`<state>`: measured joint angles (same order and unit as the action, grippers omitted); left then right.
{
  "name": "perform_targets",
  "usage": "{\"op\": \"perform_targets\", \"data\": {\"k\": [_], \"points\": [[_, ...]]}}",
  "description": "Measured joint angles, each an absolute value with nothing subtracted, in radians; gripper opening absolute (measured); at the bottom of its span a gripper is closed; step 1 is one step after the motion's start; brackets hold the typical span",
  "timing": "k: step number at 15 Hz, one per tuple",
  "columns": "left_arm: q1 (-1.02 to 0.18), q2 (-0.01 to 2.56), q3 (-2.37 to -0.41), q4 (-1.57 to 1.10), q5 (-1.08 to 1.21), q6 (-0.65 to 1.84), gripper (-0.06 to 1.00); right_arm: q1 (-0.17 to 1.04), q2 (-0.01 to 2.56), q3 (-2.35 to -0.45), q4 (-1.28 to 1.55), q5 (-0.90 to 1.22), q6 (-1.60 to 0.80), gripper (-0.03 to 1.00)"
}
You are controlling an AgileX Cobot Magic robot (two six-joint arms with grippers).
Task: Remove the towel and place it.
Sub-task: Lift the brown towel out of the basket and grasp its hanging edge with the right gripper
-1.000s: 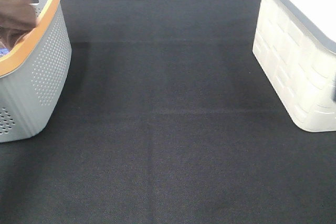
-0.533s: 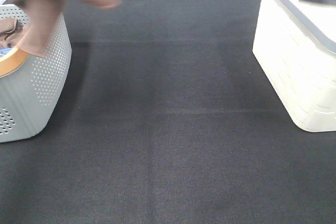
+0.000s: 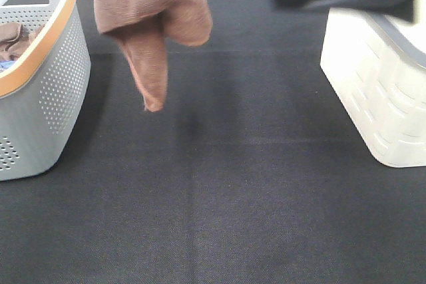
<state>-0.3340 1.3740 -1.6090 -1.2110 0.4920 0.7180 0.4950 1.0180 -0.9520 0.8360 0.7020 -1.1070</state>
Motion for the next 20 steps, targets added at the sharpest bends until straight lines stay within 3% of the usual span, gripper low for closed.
{"op": "perform_targets", "data": {"k": [6,11,20], "points": [[-0.423,1.374,-1.609,-1.212,0.415,0.734,0.00,0.832,1.238,-0.952,0.690,0.348,-1.161,0.65],[-0.425,1.374,-1.609,-1.212,0.412,0.738,0.00,0.846,1.354,-0.952,0.680,0.113,-1.157,0.65],[-0.425,1.382,-1.609,-1.090,0.364,0.745,0.00,0.846,1.360,-0.952,0.693,0.130,-1.014,0.65]]}}
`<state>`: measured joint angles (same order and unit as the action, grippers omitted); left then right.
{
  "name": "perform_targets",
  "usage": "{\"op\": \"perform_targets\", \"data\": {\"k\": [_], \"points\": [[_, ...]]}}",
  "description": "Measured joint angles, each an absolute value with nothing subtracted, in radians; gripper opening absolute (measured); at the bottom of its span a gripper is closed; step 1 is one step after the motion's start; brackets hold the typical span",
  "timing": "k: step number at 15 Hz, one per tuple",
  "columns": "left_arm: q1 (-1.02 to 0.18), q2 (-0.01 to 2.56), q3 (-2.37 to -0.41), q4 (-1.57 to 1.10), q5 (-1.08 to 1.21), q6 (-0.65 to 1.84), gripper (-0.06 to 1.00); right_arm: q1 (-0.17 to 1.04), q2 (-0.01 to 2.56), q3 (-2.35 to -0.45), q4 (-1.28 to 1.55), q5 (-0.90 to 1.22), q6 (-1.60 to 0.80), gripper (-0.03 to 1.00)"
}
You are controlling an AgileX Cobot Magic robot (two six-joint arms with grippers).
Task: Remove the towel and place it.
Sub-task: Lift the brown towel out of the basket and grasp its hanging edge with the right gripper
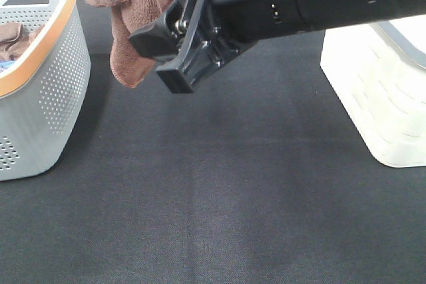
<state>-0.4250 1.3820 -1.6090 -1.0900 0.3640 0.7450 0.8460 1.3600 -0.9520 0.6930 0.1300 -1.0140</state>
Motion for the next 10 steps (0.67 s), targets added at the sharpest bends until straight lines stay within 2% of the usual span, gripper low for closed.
{"op": "perform_targets", "data": {"k": [4,10], "points": [[-0.425,1.464,-1.609,-1.058,0.361,0.719,0.00,0.846,1.343,-0.952,0.736,0.210,-0.973,0.65],[-0.425,1.509,-1.609,-1.074,0.361,0.712,0.00,0.846,1.488,-0.954,0.774,0.157,-0.973,0.64]]}}
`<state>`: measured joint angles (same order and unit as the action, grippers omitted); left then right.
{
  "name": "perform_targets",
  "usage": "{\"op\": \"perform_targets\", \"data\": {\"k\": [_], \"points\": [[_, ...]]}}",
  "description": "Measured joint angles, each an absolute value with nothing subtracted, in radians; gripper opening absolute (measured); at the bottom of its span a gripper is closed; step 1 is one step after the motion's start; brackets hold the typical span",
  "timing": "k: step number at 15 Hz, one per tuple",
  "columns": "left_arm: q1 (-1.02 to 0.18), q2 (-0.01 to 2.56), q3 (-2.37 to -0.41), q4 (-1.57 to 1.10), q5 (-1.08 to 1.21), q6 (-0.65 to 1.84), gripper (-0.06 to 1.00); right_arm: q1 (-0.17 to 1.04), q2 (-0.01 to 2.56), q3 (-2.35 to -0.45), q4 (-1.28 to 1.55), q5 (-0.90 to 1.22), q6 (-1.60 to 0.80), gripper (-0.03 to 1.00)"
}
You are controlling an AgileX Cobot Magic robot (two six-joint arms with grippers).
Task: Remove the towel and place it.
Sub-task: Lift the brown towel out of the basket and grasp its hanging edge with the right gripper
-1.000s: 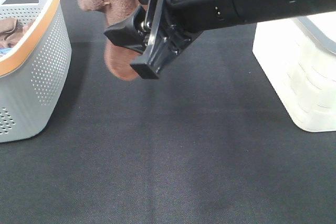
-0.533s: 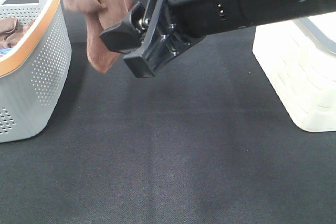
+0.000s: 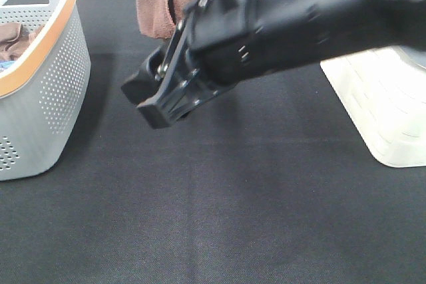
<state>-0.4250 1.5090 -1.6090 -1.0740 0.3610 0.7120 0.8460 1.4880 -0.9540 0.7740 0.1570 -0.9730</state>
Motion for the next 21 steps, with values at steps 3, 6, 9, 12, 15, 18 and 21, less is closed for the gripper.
{"op": "perform_targets", "data": {"k": [3,6,9,12,15,18,21], "points": [[-0.425,1.509,-1.609,-1.075,0.361,0.712,0.00,0.846,1.552,-0.954,0.792,-0.056,-0.973,0.64],[-0.425,1.509,-1.609,-1.075,0.361,0.711,0.00,0.846,1.552,-0.954,0.808,-0.172,-0.971,0.64],[-0.425,1.509,-1.609,-1.075,0.361,0.711,0.00,0.846,1.552,-0.954,0.812,-0.231,-0.970,0.64],[-0.425,1.509,-1.609,-1.075,0.361,0.711,0.00,0.846,1.552,-0.954,0.812,-0.234,-0.976,0.64],[-0.425,1.509,-1.609,-1.075,0.361,0.711,0.00,0.846,1.552,-0.954,0.812,-0.234,-1.047,0.64],[-0.425,1.509,-1.609,-1.078,0.372,0.711,0.00,0.846,1.552,-0.954,0.813,-0.234,-1.140,0.64],[-0.425,1.506,-1.609,-1.079,0.377,0.711,0.00,0.846,1.552,-0.954,0.813,-0.234,-1.297,0.64]]}}
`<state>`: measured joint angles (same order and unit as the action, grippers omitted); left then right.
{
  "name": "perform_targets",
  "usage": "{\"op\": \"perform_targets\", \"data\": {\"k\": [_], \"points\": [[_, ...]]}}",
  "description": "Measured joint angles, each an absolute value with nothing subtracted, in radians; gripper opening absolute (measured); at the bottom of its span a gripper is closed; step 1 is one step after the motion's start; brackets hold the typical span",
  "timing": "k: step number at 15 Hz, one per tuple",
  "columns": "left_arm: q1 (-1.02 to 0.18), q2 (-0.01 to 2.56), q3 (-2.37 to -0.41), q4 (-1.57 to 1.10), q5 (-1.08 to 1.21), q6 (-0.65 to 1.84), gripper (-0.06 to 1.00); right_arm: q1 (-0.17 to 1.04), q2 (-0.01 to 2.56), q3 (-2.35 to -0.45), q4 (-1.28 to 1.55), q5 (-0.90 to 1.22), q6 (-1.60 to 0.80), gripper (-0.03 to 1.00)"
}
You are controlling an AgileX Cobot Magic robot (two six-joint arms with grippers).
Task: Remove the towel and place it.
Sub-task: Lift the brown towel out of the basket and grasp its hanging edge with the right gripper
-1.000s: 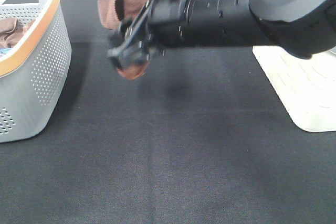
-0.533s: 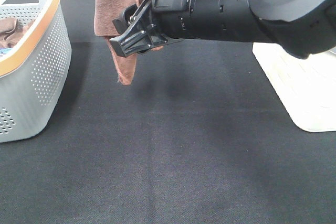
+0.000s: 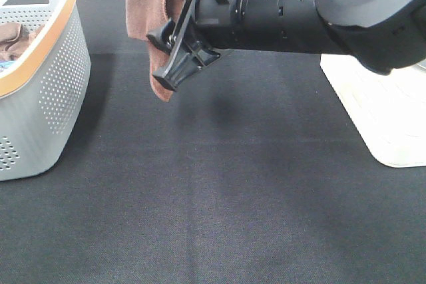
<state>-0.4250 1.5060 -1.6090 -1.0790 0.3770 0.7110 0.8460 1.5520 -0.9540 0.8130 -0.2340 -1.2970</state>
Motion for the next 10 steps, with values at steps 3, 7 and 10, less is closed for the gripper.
{"op": "perform_targets", "data": {"k": [3,7,10], "points": [[-0.425,1.497,-1.609,-1.080,0.405,0.711,0.00,0.846,1.552,-0.954,0.813,-0.263,-1.357,0.66],[-0.425,1.492,-1.609,-1.131,0.448,0.711,0.00,0.846,1.552,-0.954,0.824,-0.332,-1.368,0.68],[-0.425,1.475,-1.609,-1.133,0.451,0.711,0.00,0.846,1.552,-0.950,0.892,-0.343,-1.428,0.68]]}}
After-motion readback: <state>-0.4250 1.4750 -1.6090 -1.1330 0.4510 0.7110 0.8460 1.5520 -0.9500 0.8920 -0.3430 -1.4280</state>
